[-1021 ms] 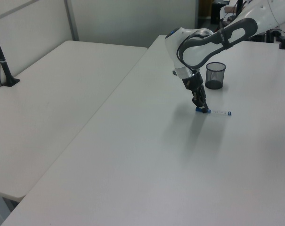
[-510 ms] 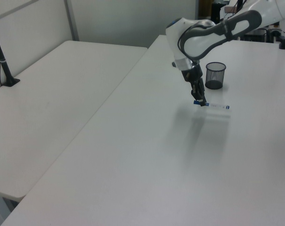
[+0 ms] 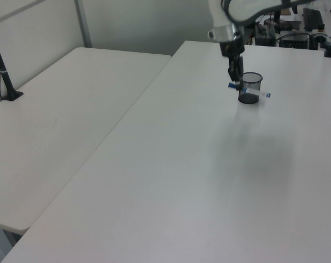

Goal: Insert the marker
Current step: 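Lift the marker and carry it above the black mesh cup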

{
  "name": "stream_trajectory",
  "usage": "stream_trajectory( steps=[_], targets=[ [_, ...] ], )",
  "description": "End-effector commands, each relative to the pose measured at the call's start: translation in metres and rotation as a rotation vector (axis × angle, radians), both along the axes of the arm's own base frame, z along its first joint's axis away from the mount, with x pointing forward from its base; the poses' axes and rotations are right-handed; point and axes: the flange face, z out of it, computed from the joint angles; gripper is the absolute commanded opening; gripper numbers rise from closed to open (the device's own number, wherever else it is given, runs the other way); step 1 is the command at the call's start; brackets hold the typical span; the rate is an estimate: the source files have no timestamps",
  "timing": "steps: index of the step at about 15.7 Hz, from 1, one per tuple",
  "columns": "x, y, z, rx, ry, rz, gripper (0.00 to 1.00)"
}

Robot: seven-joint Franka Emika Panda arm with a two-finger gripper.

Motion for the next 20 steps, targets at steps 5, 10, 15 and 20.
stream_trajectory(
  steps=[5,10,15,20],
  targets=[
    [-0.024,-0.065,0.078,0.004,-0.114,-0.072,0.05],
    [-0.010,-0.123,0.078,-0.045,-0.275,-0.161,0.05],
    [0.007,-0.168,0.056,-0.083,-0.387,-0.208,0.05],
    [0.030,-0.180,0.007,-0.108,-0.408,-0.216,0.06]
  ],
)
